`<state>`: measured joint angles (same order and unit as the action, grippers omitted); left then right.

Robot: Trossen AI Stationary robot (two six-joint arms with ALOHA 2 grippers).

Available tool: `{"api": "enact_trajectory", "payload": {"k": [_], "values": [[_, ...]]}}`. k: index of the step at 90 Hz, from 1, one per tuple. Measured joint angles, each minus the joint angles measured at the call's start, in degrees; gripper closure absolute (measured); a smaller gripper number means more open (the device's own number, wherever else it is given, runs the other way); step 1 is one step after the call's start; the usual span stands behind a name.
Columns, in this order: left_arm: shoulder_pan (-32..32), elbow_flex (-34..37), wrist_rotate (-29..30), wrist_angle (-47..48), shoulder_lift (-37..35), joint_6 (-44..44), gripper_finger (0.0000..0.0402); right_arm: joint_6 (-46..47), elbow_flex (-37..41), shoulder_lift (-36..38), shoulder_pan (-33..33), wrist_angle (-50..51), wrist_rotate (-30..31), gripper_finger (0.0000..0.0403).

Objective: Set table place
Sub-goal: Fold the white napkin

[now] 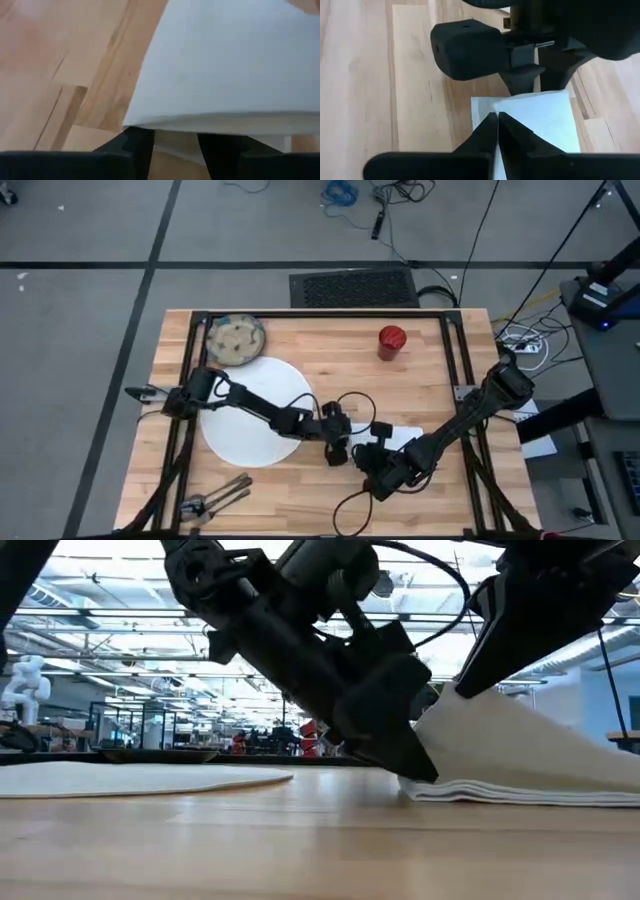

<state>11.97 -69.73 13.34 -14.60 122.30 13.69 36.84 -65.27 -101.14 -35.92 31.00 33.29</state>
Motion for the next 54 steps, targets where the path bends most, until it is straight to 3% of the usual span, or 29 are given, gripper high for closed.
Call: {"api": "enact_trajectory", "payload": {"k": [32,54], "values": [[0.38,0.0,-1.26,1.71,0.0,4.03,0.0269,-0.29,8.33,-0.21,2.27,-16.16,-0.49,0.0403],[-0.23,-0.04,-1.66,2.12,0.0,4.48,0.0269,-1.07,10.35,-4.69,2.95,-22.77,-4.97,0.0403]]}}
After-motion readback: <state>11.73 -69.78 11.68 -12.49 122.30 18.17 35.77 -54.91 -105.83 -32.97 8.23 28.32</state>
